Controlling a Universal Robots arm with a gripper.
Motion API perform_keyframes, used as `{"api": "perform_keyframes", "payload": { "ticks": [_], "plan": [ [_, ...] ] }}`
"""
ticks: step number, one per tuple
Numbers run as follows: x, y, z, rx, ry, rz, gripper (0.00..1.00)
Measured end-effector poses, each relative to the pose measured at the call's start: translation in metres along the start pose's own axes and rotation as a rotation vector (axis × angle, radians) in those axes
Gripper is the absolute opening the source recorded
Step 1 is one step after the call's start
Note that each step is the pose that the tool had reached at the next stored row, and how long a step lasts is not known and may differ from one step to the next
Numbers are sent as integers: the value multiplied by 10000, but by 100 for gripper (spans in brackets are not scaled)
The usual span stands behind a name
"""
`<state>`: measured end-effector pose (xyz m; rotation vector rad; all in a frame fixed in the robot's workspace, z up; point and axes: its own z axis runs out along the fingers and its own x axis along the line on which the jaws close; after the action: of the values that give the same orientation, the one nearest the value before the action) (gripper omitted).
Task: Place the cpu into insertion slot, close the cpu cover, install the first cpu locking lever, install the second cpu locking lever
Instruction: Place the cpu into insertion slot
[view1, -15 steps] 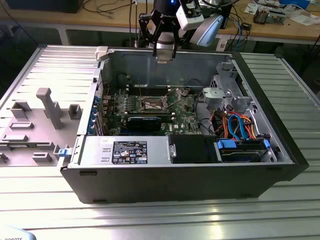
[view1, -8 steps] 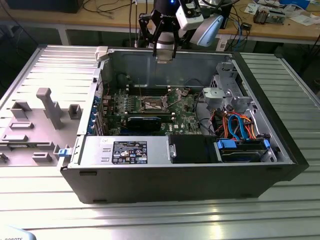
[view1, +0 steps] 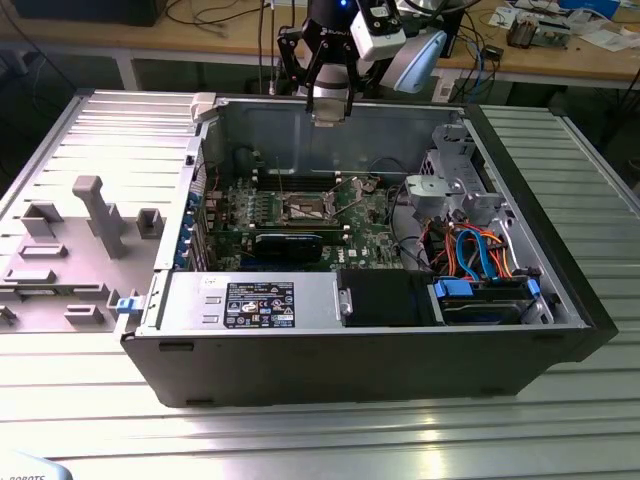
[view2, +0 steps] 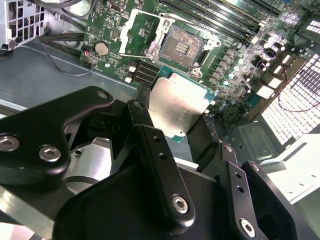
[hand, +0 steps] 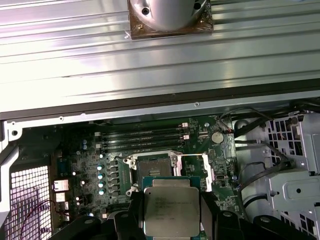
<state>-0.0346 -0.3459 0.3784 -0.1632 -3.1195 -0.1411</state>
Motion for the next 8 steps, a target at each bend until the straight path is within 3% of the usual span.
{"api": "perform_keyframes", "payload": {
  "ticks": [8],
  "plan": [
    [0,0,0,-1,-4,44,54]
  ]
}}
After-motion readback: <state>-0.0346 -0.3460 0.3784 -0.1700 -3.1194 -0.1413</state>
